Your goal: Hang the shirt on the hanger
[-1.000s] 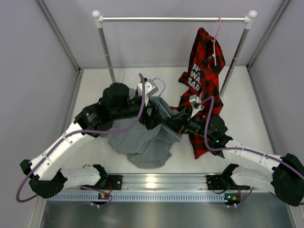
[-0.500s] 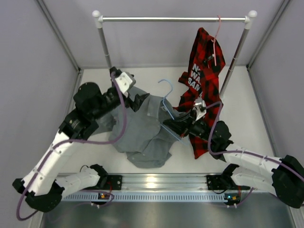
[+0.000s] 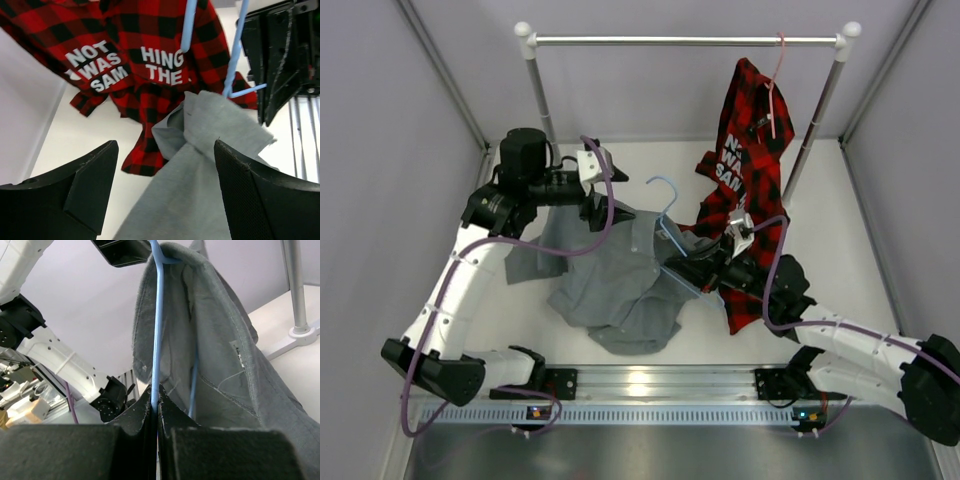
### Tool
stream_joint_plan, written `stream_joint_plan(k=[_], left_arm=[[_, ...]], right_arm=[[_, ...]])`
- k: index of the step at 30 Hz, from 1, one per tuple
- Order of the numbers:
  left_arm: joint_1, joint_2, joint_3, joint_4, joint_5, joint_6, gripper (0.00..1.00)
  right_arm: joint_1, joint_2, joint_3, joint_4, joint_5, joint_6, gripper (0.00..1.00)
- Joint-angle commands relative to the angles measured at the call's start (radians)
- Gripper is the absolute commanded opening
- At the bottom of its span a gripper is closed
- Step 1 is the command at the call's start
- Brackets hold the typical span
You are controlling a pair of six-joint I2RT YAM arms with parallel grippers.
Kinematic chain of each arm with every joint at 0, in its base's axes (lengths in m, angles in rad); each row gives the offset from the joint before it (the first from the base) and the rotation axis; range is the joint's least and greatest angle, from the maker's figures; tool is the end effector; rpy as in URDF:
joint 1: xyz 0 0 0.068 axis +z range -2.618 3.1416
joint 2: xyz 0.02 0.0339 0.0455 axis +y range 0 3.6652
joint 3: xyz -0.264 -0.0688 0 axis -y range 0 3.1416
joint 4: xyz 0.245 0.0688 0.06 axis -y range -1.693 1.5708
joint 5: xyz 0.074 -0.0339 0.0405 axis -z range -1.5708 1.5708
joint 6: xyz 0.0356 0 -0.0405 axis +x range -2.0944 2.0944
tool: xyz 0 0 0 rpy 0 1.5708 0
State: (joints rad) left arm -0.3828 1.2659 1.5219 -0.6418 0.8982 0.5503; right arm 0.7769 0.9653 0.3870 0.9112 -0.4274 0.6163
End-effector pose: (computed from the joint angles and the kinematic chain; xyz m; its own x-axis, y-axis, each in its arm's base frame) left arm 0.2231 -0.1198 0.4492 0.1757 0.2805 -0.9436 0.9539 0.1884 0.2336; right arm 0.1382 0.1565 0.2817 -0.3401 0.4033 -0.8495 -0.8833 0.1730 0.4358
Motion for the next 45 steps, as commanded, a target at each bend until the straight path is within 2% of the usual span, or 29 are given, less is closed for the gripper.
stream_joint_plan(k=[1,7,11,13,14,15,20,21,22,23,26,27,28,31,38,45], left_arm=[[0.007,0.029,0.066,-0.05,0.14,0.039,0.81],[0.01,0.033,0.126,-0.061,0.094,0.019,0.83],[0.01,0.046,0.123,-0.137,0.09,0.072,0.74],[0.009,0.052,0.109,-0.182,0.091,0.089,0.71],[0.007,0.053,0.094,-0.214,0.132,0.158,0.7],[0.004,0.044,0.081,-0.225,0.157,0.164,0.7],[-0.019,0.038,0.018,-0.225,0.189,0.198,0.66],[-0.025,0.043,0.017,-0.225,0.189,0.197,0.64],[-0.039,0.05,0.015,-0.226,0.195,0.198,0.54],[-0.048,0.058,0.015,-0.225,0.2,0.204,0.49],[-0.088,0.093,0.024,-0.226,0.182,0.201,0.47],[-0.093,0.105,0.027,-0.226,0.179,0.203,0.43],[-0.096,0.11,0.032,-0.228,0.182,0.209,0.32],[-0.096,0.11,0.04,-0.228,0.218,0.227,0.26],[-0.096,0.087,0.046,-0.229,0.291,0.238,0.25],[-0.097,0.064,0.024,-0.228,0.324,0.235,0.36]], right_arm=[[-0.001,-0.028,0.046,0.043,0.003,-0.038,0.0],[-0.004,-0.022,0.039,0.054,0.001,-0.039,0.0],[-0.005,-0.028,0.044,0.054,-0.002,-0.038,0.0],[-0.005,-0.031,0.046,0.049,-0.002,-0.039,0.0],[-0.007,-0.031,0.049,0.043,-0.004,-0.039,0.0],[-0.008,-0.031,0.055,0.038,-0.013,-0.039,0.0],[-0.008,-0.022,0.062,0.061,-0.033,-0.029,0.0],[-0.008,-0.02,0.064,0.064,-0.039,-0.027,0.0],[-0.008,-0.017,0.072,0.066,-0.043,-0.026,0.0],[-0.008,-0.013,0.076,0.064,-0.056,-0.027,0.0],[-0.008,-0.01,0.095,0.06,-0.07,-0.029,0.0],[-0.008,-0.01,0.099,0.048,-0.074,-0.03,0.0],[-0.008,-0.01,0.108,0.038,-0.08,-0.036,0.0],[-0.007,-0.013,0.119,-0.003,-0.082,-0.059,0.0],[-0.008,0.009,0.128,-0.009,-0.083,-0.07,0.0],[-0.007,0.042,0.157,0.005,-0.102,-0.064,0.0]])
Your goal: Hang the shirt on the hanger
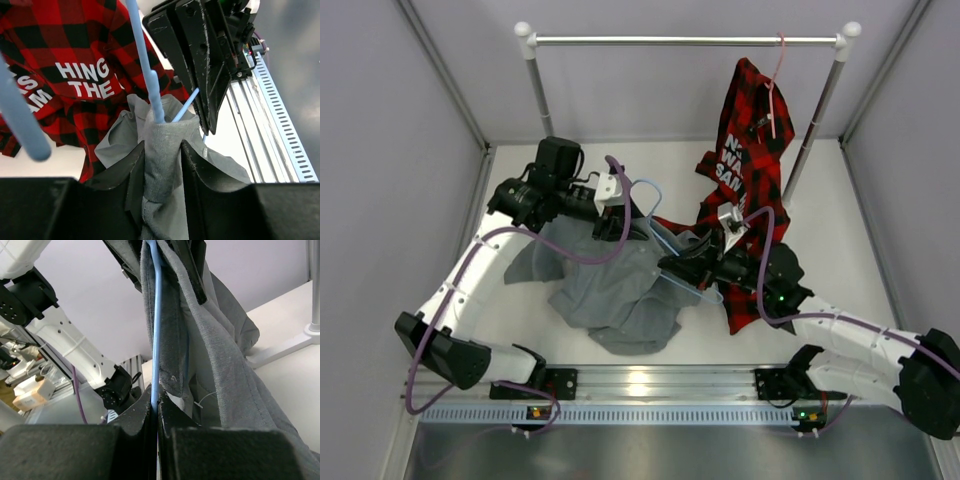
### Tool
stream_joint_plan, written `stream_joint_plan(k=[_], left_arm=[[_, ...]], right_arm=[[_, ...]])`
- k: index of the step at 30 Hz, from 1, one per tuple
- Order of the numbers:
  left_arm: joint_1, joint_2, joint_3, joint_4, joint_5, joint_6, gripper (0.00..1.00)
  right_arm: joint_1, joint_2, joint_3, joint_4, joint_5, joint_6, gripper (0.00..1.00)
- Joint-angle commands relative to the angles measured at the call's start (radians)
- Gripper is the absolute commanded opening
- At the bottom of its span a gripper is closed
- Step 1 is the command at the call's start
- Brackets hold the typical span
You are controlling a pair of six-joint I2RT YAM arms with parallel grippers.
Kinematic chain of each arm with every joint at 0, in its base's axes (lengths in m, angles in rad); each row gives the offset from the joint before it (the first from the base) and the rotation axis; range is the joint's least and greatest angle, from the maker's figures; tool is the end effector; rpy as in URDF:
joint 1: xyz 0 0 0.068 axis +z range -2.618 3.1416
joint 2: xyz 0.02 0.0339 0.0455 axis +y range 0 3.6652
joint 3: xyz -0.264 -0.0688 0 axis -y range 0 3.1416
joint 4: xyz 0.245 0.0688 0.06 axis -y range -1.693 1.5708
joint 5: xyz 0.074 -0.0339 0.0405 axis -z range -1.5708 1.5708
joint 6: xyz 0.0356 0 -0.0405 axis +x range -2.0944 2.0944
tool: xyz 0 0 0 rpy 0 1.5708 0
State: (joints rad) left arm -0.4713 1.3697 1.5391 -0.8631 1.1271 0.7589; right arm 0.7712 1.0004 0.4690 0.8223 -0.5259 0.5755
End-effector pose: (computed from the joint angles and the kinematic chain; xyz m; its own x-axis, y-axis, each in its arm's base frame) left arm 0.2236 -0.1500 0.4155 0.1465 0.2569 -0.9553 0.9824 -0.1510 0.1101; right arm 0.1449 0.1658 0.2933 -0.3432 0.3228 -0.8820 -0.9069 0.1303 0.4006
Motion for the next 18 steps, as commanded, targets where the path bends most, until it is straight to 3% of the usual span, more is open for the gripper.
stream_joint_plan(k=[1,3,4,5,9,10,11,12,13,15,17,18], left_arm=[[-0.007,-0.04,0.004,-0.007,0.1,0.028,0.36],[-0.007,-0.038,0.0,-0.005,0.112,0.028,0.3],[-0.007,-0.037,-0.002,-0.005,0.112,0.03,0.08],[-0.007,-0.037,-0.004,-0.005,0.111,0.033,0.0],[-0.007,-0.034,0.007,-0.008,0.045,0.017,0.0],[-0.009,-0.032,0.022,-0.008,0.019,-0.013,0.0],[-0.007,-0.034,0.03,0.005,-0.012,-0.035,0.0],[-0.009,-0.035,0.03,0.03,-0.085,-0.123,0.0],[-0.009,-0.055,0.021,0.057,-0.125,-0.171,0.0],[-0.009,-0.089,-0.005,0.145,-0.214,-0.254,0.0],[-0.007,-0.163,-0.072,0.229,-0.389,-0.404,0.0],[-0.009,-0.188,-0.095,0.293,-0.433,-0.467,0.0]], right_arm=[[-0.001,0.012,0.082,0.095,-0.011,-0.023,0.0],[-0.001,0.021,0.094,0.094,-0.017,-0.025,0.0],[-0.001,0.02,0.094,0.09,-0.016,-0.026,0.0],[-0.001,0.015,0.097,0.086,-0.016,-0.029,0.0],[-0.003,-0.015,0.109,0.002,0.013,-0.081,0.0],[-0.003,-0.025,0.114,-0.074,0.036,-0.097,0.09],[-0.007,-0.051,0.123,-0.13,0.049,-0.117,0.28],[-0.007,-0.071,0.138,-0.194,0.073,-0.155,0.63],[-0.009,-0.092,0.148,-0.357,0.164,-0.176,0.73],[-0.01,-0.182,0.164,-0.528,0.295,-0.203,0.86],[-0.015,-0.276,0.174,-0.776,0.525,-0.163,0.88],[-0.018,-0.304,0.171,-0.843,0.606,-0.134,0.83]])
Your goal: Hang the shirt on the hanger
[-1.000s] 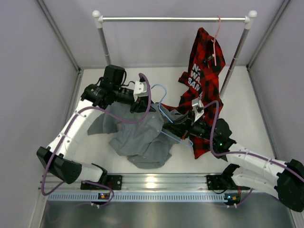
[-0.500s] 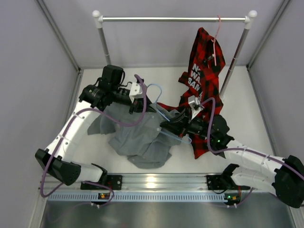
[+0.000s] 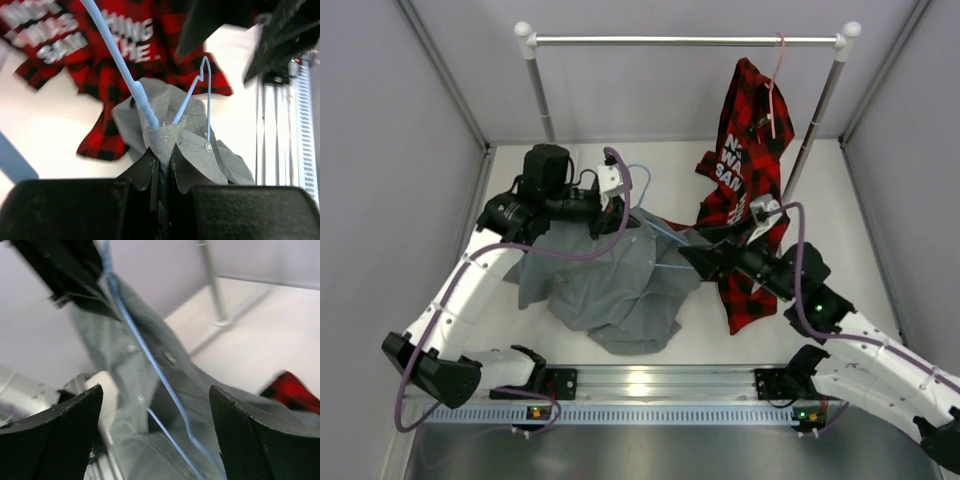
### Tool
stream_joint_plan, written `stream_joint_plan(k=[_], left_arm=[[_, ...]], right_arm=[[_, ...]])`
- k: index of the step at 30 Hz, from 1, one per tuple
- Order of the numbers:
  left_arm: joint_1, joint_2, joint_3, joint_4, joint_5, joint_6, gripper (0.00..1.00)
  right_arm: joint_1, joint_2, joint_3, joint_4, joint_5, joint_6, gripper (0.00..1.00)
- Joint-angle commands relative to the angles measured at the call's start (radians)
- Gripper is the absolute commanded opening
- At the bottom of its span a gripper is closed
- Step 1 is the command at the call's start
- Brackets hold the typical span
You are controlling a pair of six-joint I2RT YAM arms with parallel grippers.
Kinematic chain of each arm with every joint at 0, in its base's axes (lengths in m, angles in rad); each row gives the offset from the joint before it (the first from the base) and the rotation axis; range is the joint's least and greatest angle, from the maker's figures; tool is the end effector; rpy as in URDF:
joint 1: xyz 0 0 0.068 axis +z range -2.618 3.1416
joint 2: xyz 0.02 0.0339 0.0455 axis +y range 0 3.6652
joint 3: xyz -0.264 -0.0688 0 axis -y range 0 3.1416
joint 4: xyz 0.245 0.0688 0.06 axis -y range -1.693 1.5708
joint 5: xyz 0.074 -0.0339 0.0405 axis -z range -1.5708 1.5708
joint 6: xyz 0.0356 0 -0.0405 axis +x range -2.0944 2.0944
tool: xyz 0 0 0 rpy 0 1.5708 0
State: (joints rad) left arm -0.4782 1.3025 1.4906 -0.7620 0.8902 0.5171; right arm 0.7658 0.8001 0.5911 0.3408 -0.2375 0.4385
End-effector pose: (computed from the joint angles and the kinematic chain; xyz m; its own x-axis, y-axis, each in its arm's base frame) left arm 0.2185 -0.1444 0.4205 0.0106 0.3449 -0.9386 0.9937 0.1010 0.0484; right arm 0.1354 0.1418 0.3250 -0.2716 0.3113 -0.9107 -0.8024 0.4493 0.3929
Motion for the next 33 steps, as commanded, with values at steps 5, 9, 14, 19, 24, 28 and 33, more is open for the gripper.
stream_joint_plan(k=[5,9,14,19,24,28,33], left_arm=[[0.0,-0.238,-0.128,0.26,-0.345,-0.377,0.0],[0.0,-0.308,-0.179,0.3,-0.407,-0.477,0.0],[0.0,-0.348,-0.227,0.334,-0.448,-0.541,0.0],[0.0,-0.348,-0.239,0.348,-0.43,-0.552,0.0],[0.0,-0.344,-0.248,0.359,-0.439,-0.555,0.0],[-0.002,-0.353,-0.262,0.4,-0.43,-0.589,0.0],[-0.002,-0.367,-0.27,0.431,-0.445,-0.614,0.0]], right_arm=[[-0.031,-0.2,-0.042,-0.513,0.42,0.247,0.69],[-0.03,-0.219,-0.192,-0.265,0.348,0.469,0.64],[-0.028,-0.046,-0.275,0.065,0.196,0.591,0.63],[-0.026,0.115,-0.267,0.271,0.173,0.603,0.58],[-0.023,0.18,-0.28,0.352,0.175,0.609,0.54],[-0.023,0.203,-0.266,0.348,0.185,0.589,0.37],[-0.023,0.243,-0.238,0.337,0.205,0.574,0.0]])
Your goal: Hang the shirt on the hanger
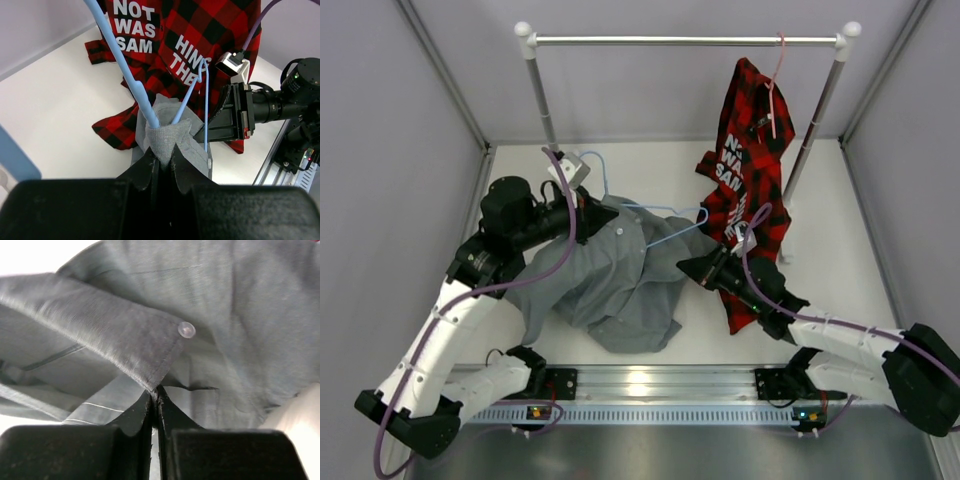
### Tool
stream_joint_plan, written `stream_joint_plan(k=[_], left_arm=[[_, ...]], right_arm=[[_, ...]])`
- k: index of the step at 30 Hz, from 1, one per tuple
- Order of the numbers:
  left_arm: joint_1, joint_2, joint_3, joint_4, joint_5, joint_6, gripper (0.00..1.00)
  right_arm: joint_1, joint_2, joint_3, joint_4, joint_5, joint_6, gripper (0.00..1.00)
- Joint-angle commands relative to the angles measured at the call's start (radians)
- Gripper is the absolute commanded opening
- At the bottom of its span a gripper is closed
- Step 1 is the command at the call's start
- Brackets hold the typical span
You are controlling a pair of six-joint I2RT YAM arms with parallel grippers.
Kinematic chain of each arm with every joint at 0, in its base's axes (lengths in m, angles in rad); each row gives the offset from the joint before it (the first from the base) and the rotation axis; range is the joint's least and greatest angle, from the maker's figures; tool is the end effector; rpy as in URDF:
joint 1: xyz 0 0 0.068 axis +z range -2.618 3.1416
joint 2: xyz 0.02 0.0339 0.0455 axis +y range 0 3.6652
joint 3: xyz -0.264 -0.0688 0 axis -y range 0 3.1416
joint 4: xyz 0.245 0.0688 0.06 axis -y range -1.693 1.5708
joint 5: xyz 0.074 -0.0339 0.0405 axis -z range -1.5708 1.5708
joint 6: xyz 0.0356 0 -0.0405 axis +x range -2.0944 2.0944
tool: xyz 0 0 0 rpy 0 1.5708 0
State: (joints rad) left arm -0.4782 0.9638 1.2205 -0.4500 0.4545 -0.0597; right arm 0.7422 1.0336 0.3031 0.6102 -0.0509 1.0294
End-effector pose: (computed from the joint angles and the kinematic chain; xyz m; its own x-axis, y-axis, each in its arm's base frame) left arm 0.1661 -0.1037 0.4302 -0.2177 0.0525 -0.9746 0.7844 0.6036 -0.1427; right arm 0.1581 0.1475 0.2084 -0.6560 0.5597 -0.5064 -0.2913 0.4312 0.8539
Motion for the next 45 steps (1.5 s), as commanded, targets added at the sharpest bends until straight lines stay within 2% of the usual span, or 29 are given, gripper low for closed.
stream_joint_plan(k=[1,6,7,10,11,14,21,26,30,34,35,38,39,40,43,45], left_arm=[[-0.002,-0.031,0.001,0.116,-0.013,-0.032,0.0],[0.0,-0.086,-0.016,0.068,0.082,0.018,0.0],[-0.002,-0.127,-0.027,0.063,0.075,0.027,0.0],[-0.002,-0.183,-0.059,0.013,0.023,0.093,0.0],[-0.002,-0.206,-0.062,-0.004,0.01,0.107,0.0],[-0.002,-0.234,-0.067,-0.059,-0.045,0.152,0.0],[0.0,-0.206,-0.081,-0.173,-0.149,0.222,0.0],[0.0,-0.2,-0.088,-0.173,-0.192,0.228,0.0],[-0.003,-0.156,-0.07,-0.171,-0.25,0.199,0.0],[-0.002,-0.088,-0.029,-0.138,-0.391,0.06,0.0],[-0.002,-0.076,-0.03,-0.062,-0.396,-0.025,0.0],[-0.003,-0.088,-0.082,0.142,-0.323,-0.161,0.0],[-0.003,-0.077,-0.093,0.246,-0.285,-0.185,0.0],[-0.002,-0.062,-0.085,0.279,-0.22,-0.207,0.0],[-0.003,0.033,-0.055,0.39,-0.081,-0.255,0.0],[0.0,0.047,-0.053,0.418,-0.037,-0.249,0.0]], right_arm=[[0.0,0.003,0.057,0.039,0.045,-0.031,0.0],[-0.04,-0.038,0.235,-0.277,0.129,-0.163,0.0],[-0.059,-0.04,0.263,-0.374,0.138,-0.178,0.0],[-0.086,-0.04,0.361,-0.489,0.138,-0.235,0.0],[-0.101,-0.026,0.419,-0.574,0.137,-0.261,0.0],[-0.118,-0.01,0.491,-0.665,0.132,-0.298,0.0],[-0.119,0.028,0.622,-0.747,0.117,-0.38,0.0],[-0.118,0.046,0.685,-0.756,0.085,-0.425,0.0],[-0.1,0.039,0.683,-0.684,-0.086,-0.479,0.0],[-0.002,-0.016,0.587,-0.49,-0.176,-0.491,0.0],[0.031,-0.021,0.573,-0.466,-0.17,-0.488,0.0],[0.164,-0.006,0.53,-0.396,-0.078,-0.476,0.0],[0.19,0.003,0.518,-0.377,-0.016,-0.468,0.0],[0.227,0.028,0.496,-0.357,0.014,-0.444,0.0],[0.238,0.086,0.459,-0.277,0.087,-0.367,0.0],[0.237,0.094,0.455,-0.291,0.15,-0.339,0.0]])
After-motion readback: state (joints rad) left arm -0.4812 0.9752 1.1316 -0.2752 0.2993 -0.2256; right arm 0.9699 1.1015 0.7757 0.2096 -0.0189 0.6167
